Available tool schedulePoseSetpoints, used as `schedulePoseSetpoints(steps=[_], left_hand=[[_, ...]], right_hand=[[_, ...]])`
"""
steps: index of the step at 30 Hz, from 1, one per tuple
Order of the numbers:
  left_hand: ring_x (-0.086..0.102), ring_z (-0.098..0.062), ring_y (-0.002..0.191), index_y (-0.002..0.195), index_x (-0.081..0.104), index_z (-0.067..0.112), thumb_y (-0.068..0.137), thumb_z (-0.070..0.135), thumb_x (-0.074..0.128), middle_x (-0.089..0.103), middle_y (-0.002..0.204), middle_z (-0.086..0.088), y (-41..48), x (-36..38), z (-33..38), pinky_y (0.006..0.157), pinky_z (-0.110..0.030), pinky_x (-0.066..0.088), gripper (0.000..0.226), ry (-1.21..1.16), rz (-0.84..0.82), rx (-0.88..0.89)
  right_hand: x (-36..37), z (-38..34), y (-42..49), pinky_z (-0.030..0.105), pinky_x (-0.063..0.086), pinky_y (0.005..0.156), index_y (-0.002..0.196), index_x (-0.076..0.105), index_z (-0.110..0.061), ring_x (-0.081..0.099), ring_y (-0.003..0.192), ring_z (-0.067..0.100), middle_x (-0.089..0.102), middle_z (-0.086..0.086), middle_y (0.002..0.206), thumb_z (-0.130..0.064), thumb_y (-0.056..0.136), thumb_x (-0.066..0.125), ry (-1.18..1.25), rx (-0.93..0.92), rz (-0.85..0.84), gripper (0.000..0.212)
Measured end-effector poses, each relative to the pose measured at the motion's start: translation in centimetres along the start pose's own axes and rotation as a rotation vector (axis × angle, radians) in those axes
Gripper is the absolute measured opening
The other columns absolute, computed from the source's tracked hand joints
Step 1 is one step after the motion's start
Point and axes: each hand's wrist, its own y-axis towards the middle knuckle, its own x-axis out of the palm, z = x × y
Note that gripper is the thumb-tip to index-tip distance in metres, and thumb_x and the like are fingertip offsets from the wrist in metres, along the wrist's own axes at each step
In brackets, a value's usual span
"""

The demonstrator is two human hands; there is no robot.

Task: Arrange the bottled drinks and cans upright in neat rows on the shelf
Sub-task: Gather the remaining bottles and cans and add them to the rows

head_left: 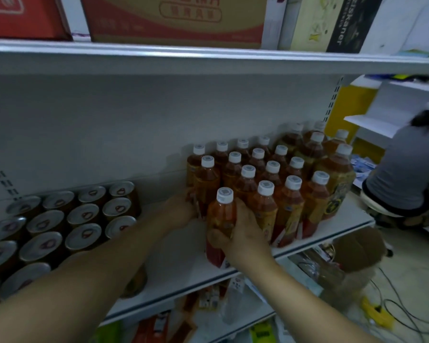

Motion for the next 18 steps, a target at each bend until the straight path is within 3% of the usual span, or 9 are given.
schedulePoseSetpoints(steps=[3, 5, 8, 10, 11, 13, 15, 18], left_hand=[[0.048, -0.019, 0.119, 0.142, 0.033, 0.016, 0.083, -0.001, 0.065, 0.046, 0.135, -0.003, -3.3, 1.4, -0.4, 0.086, -0.019, 0.039, 0.069, 0.047, -0.154, -0.018], [0.043, -0.013, 0.124, 0.148, 0.013, 0.025, 0.078, 0.009, 0.075, 0.041, 0.128, 0.009, -5.3, 3.2, 0.0, 0.093, -0.02, 0.038, 0.095, -0.045, -0.217, 0.004], [0.041, -0.003, 0.111, 0.148, -0.001, 0.033, 0.073, 0.024, 0.08, 0.04, 0.124, 0.014, -6.0, 6.4, 0.1, 0.087, -0.017, 0.036, 0.11, -0.127, -0.061, -0.002], [0.043, -0.003, 0.115, 0.147, 0.004, 0.036, 0.072, 0.03, 0.08, 0.04, 0.132, 0.015, -6.0, 8.2, -0.4, 0.092, -0.02, 0.036, 0.108, -0.181, 0.086, 0.006], [0.045, -0.007, 0.12, 0.147, 0.007, 0.036, 0.071, 0.031, 0.08, 0.041, 0.138, 0.012, -5.8, 8.8, -0.6, 0.097, -0.023, 0.038, 0.105, -0.187, 0.14, 0.004], [0.045, -0.016, 0.126, 0.148, 0.011, 0.034, 0.073, 0.034, 0.077, 0.038, 0.142, 0.005, -5.5, 9.4, -0.9, 0.103, -0.031, 0.041, 0.101, -0.165, 0.191, -0.035], [0.046, -0.019, 0.124, 0.149, 0.012, 0.037, 0.075, 0.035, 0.075, 0.036, 0.138, 0.002, -4.8, 9.5, -1.1, 0.104, -0.035, 0.043, 0.097, -0.169, 0.227, -0.066], [0.051, -0.017, 0.123, 0.148, 0.007, 0.041, 0.081, 0.039, 0.068, 0.047, 0.136, 0.009, -3.6, 9.7, -0.7, 0.103, -0.034, 0.043, 0.091, -0.167, 0.328, -0.079]], right_hand=[[-2.1, -0.9, -0.2, 0.034, 0.041, 0.097, 0.142, 0.031, -0.024, 0.049, 0.123, 0.023, 0.049, 0.001, 0.135, -0.053, 0.079, 0.065, -0.139, -0.011, -0.056, 0.077], [-4.4, -1.8, -0.3, 0.027, 0.04, 0.088, 0.135, 0.043, -0.023, 0.052, 0.118, 0.02, 0.055, -0.001, 0.129, -0.052, 0.084, 0.062, -0.236, -0.118, 0.014, 0.062], [-8.1, -2.8, 1.6, 0.026, 0.036, 0.079, 0.128, 0.055, -0.019, 0.054, 0.112, 0.019, 0.059, 0.0, 0.12, -0.045, 0.091, 0.058, -0.246, -0.192, 0.143, 0.045], [-9.9, -2.3, 4.4, 0.028, 0.034, 0.074, 0.11, 0.06, -0.021, 0.056, 0.106, 0.023, 0.06, 0.001, 0.107, -0.047, 0.089, 0.056, -0.296, -0.238, 0.151, 0.034], [-10.5, -1.7, 5.9, 0.03, 0.037, 0.076, 0.109, 0.058, -0.023, 0.055, 0.108, 0.025, 0.059, 0.001, 0.109, -0.054, 0.087, 0.053, -0.352, -0.228, 0.105, 0.039], [-11.3, -0.5, 8.1, 0.039, 0.042, 0.092, 0.129, 0.049, -0.029, 0.048, 0.124, 0.028, 0.051, 0.003, 0.134, -0.074, 0.078, 0.043, -0.444, -0.149, -0.057, 0.068], [-11.6, 0.5, 10.1, 0.048, 0.033, 0.106, 0.142, 0.035, -0.036, 0.032, 0.139, 0.03, 0.032, 0.0, 0.152, -0.088, 0.07, 0.031, -0.528, -0.093, -0.191, 0.088], [-11.4, 0.9, 11.5, 0.056, 0.019, 0.112, 0.147, 0.018, -0.047, 0.016, 0.145, 0.035, 0.013, -0.001, 0.162, -0.094, 0.063, 0.019, -0.632, -0.074, -0.342, 0.097]])
